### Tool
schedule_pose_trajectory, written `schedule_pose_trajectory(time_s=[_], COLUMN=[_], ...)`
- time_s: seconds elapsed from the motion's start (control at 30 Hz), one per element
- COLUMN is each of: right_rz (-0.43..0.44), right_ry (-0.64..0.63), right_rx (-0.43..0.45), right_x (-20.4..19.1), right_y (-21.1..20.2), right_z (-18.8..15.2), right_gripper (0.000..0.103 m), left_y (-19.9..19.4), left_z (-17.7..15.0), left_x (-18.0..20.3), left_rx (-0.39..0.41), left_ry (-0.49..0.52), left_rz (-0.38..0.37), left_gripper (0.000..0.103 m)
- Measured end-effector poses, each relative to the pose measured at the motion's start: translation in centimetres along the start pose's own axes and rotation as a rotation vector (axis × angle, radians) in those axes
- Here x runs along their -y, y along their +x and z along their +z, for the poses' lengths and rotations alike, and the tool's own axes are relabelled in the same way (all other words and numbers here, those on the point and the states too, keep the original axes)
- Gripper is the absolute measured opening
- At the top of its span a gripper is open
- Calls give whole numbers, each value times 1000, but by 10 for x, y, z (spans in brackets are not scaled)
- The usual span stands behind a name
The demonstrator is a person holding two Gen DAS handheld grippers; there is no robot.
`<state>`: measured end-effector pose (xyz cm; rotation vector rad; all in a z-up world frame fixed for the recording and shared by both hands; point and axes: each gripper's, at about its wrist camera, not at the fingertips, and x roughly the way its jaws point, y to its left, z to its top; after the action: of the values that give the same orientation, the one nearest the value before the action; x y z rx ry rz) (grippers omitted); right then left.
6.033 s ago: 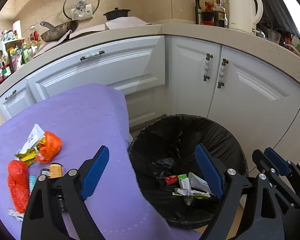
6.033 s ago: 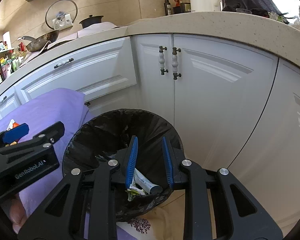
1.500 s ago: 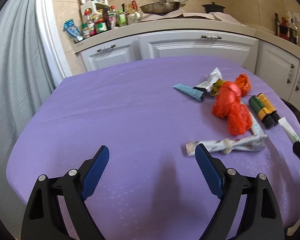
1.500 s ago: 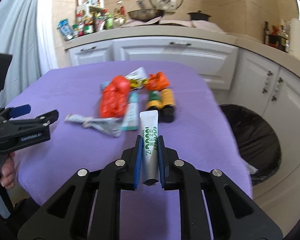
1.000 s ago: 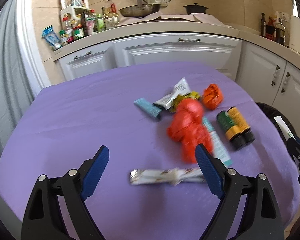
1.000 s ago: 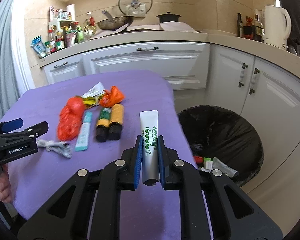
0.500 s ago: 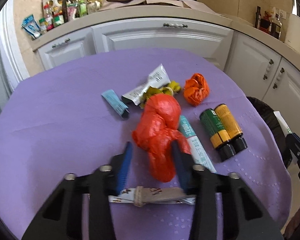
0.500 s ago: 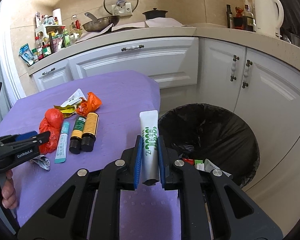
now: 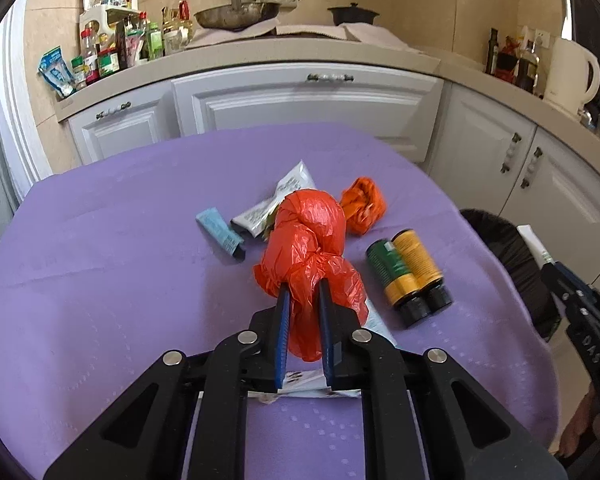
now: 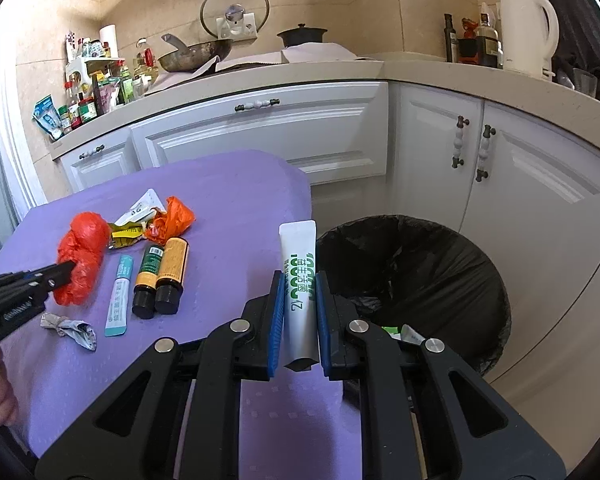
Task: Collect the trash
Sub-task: 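Lift the toothpaste tube toward the bin with the right tool while the left tool grasps the red plastic bag, then hold the tube and red bag over the bin and open both tools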
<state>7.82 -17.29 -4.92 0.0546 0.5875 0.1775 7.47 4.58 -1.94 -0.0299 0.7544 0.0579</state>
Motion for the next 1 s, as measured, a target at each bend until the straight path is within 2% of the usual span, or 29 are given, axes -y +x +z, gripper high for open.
schedule_pose_trajectory(time_s=[0.3,0.67,1.0], right_rz=[-61,-145,-181], right_ry=[32,70,102], right_rx=[30,37,32], right_x=[28,77,107], right_y=[-3,-1,5], right_z=[10,13,10], right_gripper=[15,15,15], left_y=[-7,5,26], left_z=[19,25,19], left_x=[35,117,163], left_rx=[58,85,55], left_ry=[47,168,234], left_rz=[-79,-200,-217], left_gripper=[14,14,14])
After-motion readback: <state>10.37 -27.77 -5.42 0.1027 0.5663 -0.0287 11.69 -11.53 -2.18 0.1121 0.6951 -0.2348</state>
